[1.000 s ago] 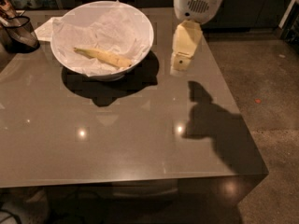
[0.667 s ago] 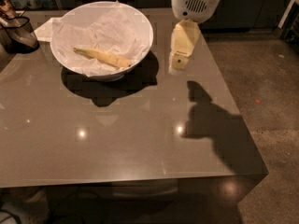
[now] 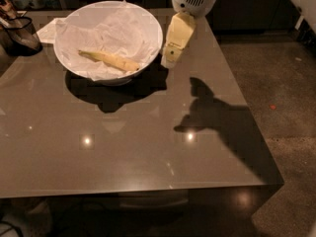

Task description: Pick banana from white bowl

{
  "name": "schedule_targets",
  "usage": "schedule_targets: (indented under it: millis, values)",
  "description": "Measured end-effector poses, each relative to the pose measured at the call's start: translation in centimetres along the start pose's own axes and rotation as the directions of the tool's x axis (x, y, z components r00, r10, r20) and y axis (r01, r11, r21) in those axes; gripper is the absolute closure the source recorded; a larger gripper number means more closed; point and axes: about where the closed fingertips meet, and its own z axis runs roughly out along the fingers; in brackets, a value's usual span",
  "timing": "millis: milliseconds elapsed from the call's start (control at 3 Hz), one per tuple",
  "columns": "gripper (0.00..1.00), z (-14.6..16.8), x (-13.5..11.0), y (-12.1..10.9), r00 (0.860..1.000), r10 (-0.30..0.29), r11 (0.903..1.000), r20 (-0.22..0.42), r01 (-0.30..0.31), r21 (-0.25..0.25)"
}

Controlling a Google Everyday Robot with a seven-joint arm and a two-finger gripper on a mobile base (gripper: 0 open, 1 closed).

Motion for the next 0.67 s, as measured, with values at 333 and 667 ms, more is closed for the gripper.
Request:
schedule_targets:
  millis: [333, 667]
  values:
    - [0.04, 0.8, -2.7, -1.5, 0.999, 0.01, 0.9995, 0.039, -0.009, -0.03]
    - [0.17, 1.7, -4.9, -2.8, 0.999, 0.007, 0.9986, 0.054, -0.004, -0.052]
